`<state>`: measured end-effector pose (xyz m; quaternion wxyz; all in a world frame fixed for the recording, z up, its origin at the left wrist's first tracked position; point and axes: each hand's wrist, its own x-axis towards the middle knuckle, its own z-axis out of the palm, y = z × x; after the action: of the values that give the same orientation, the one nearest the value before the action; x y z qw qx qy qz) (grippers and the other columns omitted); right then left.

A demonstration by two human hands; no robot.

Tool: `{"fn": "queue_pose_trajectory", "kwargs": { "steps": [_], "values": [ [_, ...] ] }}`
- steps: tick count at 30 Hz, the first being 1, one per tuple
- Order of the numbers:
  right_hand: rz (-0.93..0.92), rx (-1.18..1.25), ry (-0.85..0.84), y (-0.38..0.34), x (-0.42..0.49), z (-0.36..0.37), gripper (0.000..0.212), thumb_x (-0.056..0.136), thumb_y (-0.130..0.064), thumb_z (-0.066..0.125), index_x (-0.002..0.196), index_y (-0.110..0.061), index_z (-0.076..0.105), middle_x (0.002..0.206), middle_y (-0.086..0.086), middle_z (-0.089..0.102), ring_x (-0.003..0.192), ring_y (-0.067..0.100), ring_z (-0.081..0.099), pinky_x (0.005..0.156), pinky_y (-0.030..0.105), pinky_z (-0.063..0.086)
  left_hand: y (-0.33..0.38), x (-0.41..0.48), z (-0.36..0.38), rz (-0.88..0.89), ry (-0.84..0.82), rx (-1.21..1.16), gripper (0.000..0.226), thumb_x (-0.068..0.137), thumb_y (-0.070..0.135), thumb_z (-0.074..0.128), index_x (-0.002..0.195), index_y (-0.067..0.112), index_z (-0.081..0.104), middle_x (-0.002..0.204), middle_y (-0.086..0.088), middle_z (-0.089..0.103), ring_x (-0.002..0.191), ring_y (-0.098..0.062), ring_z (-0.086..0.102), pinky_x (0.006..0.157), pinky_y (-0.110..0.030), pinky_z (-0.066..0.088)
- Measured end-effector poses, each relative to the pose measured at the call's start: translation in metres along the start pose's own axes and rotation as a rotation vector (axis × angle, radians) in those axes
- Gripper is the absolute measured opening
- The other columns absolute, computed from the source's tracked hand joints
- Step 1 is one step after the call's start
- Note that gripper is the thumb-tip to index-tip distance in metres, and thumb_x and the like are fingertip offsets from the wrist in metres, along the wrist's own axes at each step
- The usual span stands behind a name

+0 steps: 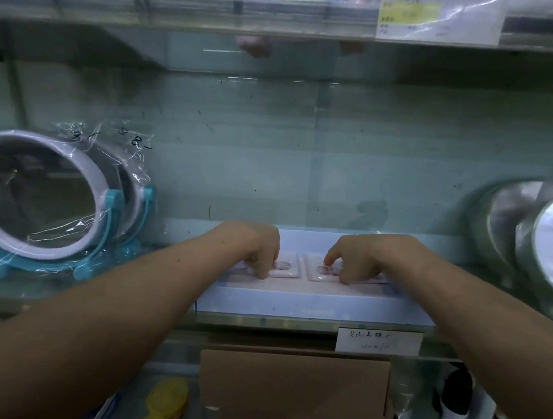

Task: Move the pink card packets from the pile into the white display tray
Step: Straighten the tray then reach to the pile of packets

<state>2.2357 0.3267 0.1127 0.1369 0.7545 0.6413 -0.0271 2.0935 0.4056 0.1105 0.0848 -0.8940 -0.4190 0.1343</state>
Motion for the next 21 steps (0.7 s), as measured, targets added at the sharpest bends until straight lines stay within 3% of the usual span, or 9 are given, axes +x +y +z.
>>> {"fn": "queue_pose_trajectory", "kwargs": {
  "steps": [2, 4, 6, 9, 13, 15, 18, 21],
  "values": [
    [-0.011, 0.045, 0.001, 0.000, -0.002, 0.001, 0.044, 0.094, -0.027, 0.045, 0.138, -0.023, 0.048, 0.141, 0.002, 0.045, 0.121, 0.028, 0.051, 0.100, 0.036, 0.044, 0.005, -0.002, 0.001, 0.013, -0.005, -0.022, 0.037, 0.088, 0.007, 0.048, 0.122, 0.019, 0.055, 0.121, -0.010, 0.050, 0.091, -0.024, 0.052, 0.060, -0.022, 0.039],
    [-0.021, 0.071, -0.005, -0.002, -0.005, 0.002, 0.045, 0.094, -0.029, 0.044, 0.138, -0.029, 0.047, 0.142, 0.000, 0.044, 0.122, 0.026, 0.050, 0.100, 0.036, 0.044, 0.009, -0.002, 0.002, 0.028, 0.000, -0.091, 0.055, 0.089, 0.003, 0.042, 0.140, 0.025, 0.045, 0.134, -0.006, 0.049, 0.094, -0.025, 0.054, 0.069, -0.025, 0.046],
    [-0.020, 0.081, 0.001, -0.004, -0.006, 0.003, 0.048, 0.095, -0.022, 0.042, 0.141, -0.030, 0.042, 0.147, -0.001, 0.038, 0.128, 0.025, 0.044, 0.102, 0.033, 0.039, 0.009, -0.002, 0.005, 0.034, 0.030, -0.144, 0.058, 0.089, 0.002, 0.039, 0.141, 0.028, 0.045, 0.139, -0.005, 0.046, 0.107, -0.026, 0.054, 0.085, -0.030, 0.048],
    [-0.009, 0.072, -0.005, -0.007, -0.010, 0.004, 0.049, 0.097, -0.014, 0.037, 0.145, -0.026, 0.038, 0.151, 0.001, 0.032, 0.133, 0.025, 0.038, 0.103, 0.031, 0.035, 0.009, -0.005, 0.008, 0.009, 0.029, -0.163, 0.057, 0.091, 0.002, 0.038, 0.141, 0.029, 0.044, 0.144, -0.004, 0.041, 0.120, -0.026, 0.049, 0.095, -0.032, 0.045],
    [0.005, 0.058, -0.025, -0.010, -0.015, 0.000, 0.043, 0.102, -0.023, 0.031, 0.143, -0.014, 0.039, 0.150, 0.005, 0.034, 0.134, 0.025, 0.037, 0.107, 0.034, 0.032, 0.016, -0.013, 0.005, 0.002, 0.003, -0.128, 0.053, 0.098, 0.016, 0.038, 0.150, 0.022, 0.029, 0.154, -0.003, 0.028, 0.137, -0.024, 0.033, 0.107, -0.033, 0.031],
    [0.010, 0.070, -0.038, -0.012, -0.011, -0.001, 0.042, 0.100, -0.020, 0.031, 0.140, -0.013, 0.043, 0.147, 0.004, 0.039, 0.133, 0.025, 0.040, 0.109, 0.035, 0.034, 0.018, -0.014, 0.003, 0.035, -0.015, -0.127, 0.049, 0.100, 0.020, 0.032, 0.149, 0.022, 0.030, 0.155, -0.001, 0.027, 0.139, -0.021, 0.031, 0.109, -0.033, 0.028],
    [0.012, 0.095, -0.043, -0.010, 0.001, 0.004, 0.043, 0.091, -0.011, 0.033, 0.128, -0.011, 0.056, 0.135, 0.007, 0.054, 0.123, 0.027, 0.052, 0.105, 0.042, 0.042, 0.020, -0.017, 0.003, 0.042, -0.052, -0.127, 0.051, 0.100, 0.009, 0.025, 0.147, 0.023, 0.035, 0.152, 0.001, 0.032, 0.136, -0.022, 0.034, 0.110, -0.032, 0.032],
    [0.012, 0.091, -0.038, -0.009, 0.002, 0.006, 0.046, 0.090, -0.005, 0.031, 0.128, -0.009, 0.055, 0.135, 0.009, 0.053, 0.124, 0.028, 0.051, 0.105, 0.042, 0.042, 0.019, -0.020, 0.003, 0.030, -0.045, -0.133, 0.053, 0.099, 0.006, 0.024, 0.148, 0.025, 0.034, 0.154, 0.001, 0.030, 0.137, -0.024, 0.033, 0.111, -0.036, 0.031]
  ]
}}
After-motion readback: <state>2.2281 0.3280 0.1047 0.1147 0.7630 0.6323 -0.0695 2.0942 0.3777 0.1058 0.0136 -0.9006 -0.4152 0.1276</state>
